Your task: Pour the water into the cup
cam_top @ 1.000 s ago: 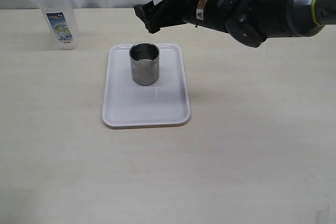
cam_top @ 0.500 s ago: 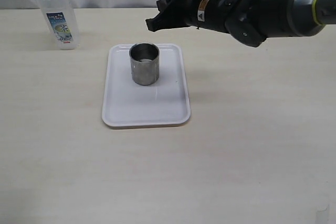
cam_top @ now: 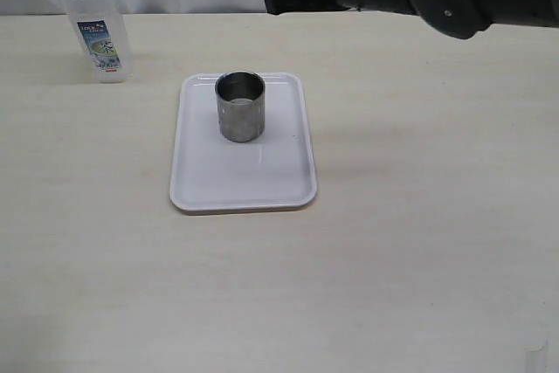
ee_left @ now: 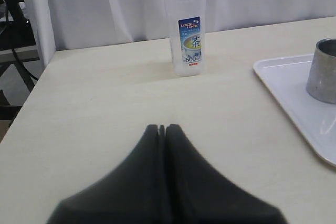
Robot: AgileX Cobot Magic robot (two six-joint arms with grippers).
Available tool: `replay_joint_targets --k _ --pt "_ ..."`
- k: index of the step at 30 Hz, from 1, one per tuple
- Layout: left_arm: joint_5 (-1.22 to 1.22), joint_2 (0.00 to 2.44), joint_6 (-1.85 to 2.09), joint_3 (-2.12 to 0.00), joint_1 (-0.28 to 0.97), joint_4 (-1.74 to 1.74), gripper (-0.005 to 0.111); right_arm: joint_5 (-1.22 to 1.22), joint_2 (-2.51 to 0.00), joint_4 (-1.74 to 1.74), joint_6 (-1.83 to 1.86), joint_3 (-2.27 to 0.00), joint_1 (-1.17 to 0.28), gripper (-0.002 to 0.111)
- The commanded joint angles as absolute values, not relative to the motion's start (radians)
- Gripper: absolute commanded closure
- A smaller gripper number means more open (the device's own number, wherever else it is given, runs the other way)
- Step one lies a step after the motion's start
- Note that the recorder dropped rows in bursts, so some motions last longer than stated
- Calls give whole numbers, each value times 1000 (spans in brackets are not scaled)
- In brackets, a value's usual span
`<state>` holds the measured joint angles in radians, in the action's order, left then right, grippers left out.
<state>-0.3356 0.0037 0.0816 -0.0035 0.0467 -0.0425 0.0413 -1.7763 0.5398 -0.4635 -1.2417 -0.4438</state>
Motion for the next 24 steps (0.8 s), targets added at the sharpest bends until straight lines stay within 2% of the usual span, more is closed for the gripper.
replay_joint_targets --k 1,24 --pt "-323 0 78 0 46 -43 107 -87 -1689 535 -455 -1239 -444 104" --pt "-323 0 78 0 46 -43 107 -154 -1061 539 -433 -910 -444 104"
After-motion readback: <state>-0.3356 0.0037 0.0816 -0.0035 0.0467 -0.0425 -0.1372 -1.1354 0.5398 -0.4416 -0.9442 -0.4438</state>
